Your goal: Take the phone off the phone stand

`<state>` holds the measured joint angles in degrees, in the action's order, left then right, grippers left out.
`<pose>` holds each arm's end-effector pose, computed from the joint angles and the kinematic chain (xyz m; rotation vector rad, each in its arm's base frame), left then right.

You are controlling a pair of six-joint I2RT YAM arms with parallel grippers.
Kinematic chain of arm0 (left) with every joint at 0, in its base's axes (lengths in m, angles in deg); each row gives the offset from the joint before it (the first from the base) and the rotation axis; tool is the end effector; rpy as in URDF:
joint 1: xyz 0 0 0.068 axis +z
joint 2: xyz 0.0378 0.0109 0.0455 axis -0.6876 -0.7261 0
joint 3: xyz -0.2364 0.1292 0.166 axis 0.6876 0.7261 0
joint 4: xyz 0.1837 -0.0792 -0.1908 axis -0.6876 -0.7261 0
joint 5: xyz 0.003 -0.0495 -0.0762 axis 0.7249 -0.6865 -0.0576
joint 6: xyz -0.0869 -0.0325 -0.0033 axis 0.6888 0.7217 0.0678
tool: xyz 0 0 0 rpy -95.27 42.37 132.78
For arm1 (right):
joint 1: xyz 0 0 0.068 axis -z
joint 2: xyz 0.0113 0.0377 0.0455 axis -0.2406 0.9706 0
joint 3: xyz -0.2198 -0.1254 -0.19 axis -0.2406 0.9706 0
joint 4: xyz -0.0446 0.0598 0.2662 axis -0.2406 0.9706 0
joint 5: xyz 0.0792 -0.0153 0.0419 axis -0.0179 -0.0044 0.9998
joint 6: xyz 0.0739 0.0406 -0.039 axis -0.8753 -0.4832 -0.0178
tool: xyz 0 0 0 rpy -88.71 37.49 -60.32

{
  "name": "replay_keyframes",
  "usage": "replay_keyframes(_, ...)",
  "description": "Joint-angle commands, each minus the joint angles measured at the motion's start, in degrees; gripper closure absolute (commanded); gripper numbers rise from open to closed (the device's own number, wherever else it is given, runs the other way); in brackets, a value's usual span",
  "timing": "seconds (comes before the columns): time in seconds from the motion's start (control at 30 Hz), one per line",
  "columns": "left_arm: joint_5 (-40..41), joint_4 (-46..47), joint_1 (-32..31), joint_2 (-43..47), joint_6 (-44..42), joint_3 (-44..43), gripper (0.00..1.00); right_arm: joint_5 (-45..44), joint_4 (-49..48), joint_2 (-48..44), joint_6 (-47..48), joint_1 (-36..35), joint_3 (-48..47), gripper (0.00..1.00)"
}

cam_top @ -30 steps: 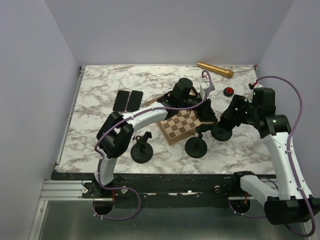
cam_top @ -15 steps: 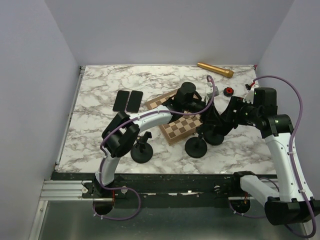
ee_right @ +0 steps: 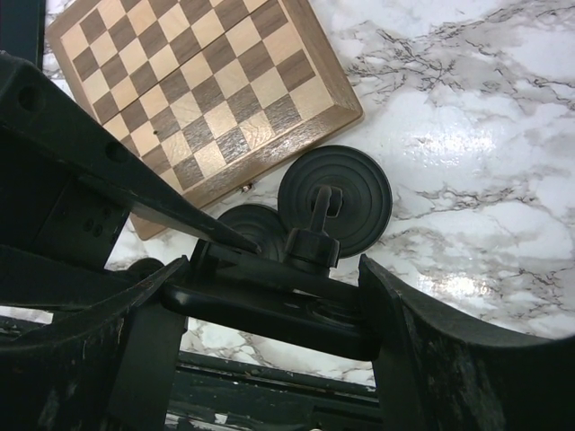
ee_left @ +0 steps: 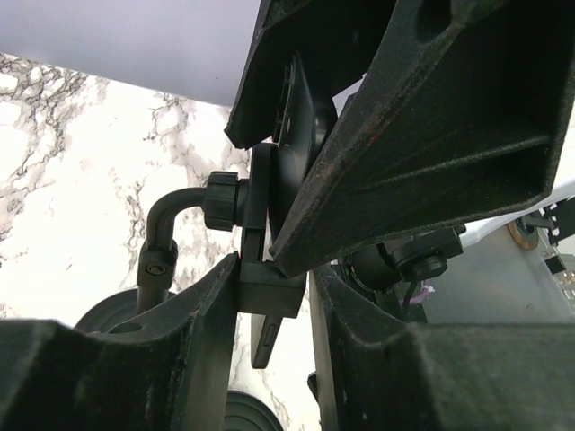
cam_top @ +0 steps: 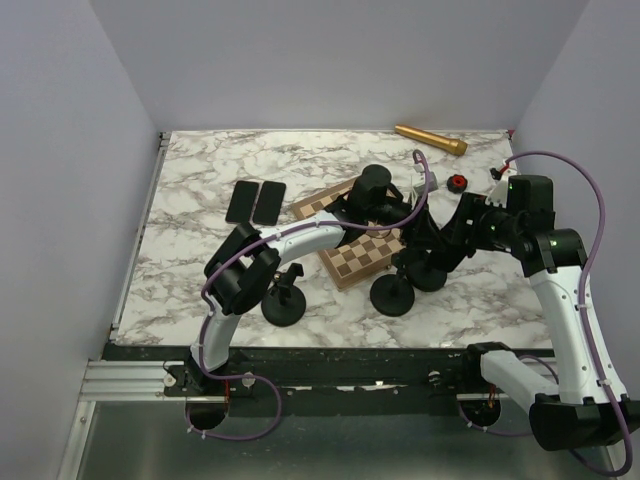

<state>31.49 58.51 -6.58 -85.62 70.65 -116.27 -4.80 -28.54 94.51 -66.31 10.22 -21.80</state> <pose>0.2990 -0.4624 0.3087 1.2000 1.5228 -1.7046 0.2081 0.0282 0.3712 0.1214 2.3334 0.3617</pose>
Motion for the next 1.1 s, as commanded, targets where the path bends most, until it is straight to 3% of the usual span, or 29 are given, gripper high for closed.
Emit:
replay_keyframes(0.0,-2.79,5.26,-1.12,1.2,2.2,-0.17,0.61,-2.01,-2.94,-0.71,0.45,-0.34,-0.48,0.99)
replay_keyframes(0.13,-0.9,5.04,-1.13,0.79,3.11,-0.35,0.91,-3.57,-2.74,-0.24,0.87,-0.75,-1.09,0.99)
replay_keyframes(0.2,1.24,5.48,-1.09,0.96,3.7,0.12,1.0,-5.48,-2.38,-0.05,0.86,-1.03,-1.2,0.99)
replay_keyframes(0.23,2.34,5.92,-1.13,0.89,4.31,0.21,1.0,-6.82,-2.24,0.2,0.62,-1.04,-1.29,0.99)
replay_keyframes(0.3,4.81,6.84,-1.35,0.79,5.67,0.39,1.0,-9.2,-2.14,0.37,-0.56,-1.04,-1.29,0.88)
replay_keyframes(0.43,12.23,10.28,-2.13,1.52,7.81,2.75,1.0,-12.77,-3.58,0.14,-4.9,-1.04,-0.34,0.57)
replay_keyframes(0.5,15.32,12.0,-2.59,1.75,8.66,3.89,1.0,-13.96,-4.94,-0.13,-6.52,-1.04,0.63,0.47)
replay_keyframes(0.73,21.45,15.88,-4.37,3.3,8.32,7.52,1.0,-16.84,-8.37,-0.64,-9.2,-1.04,4.43,0.38)
replay_keyframes(0.9,24.65,17.65,-5.16,4.72,7.59,10.32,1.0,-20.15,-9.85,-1.72,-10.73,-1.13,6.18,0.21)
replay_keyframes(1.07,26.61,19.49,-5.35,5.4,7.96,12.57,1.0,-19.97,-8.44,-1.3,-13.35,-1.13,4.73,0.12)
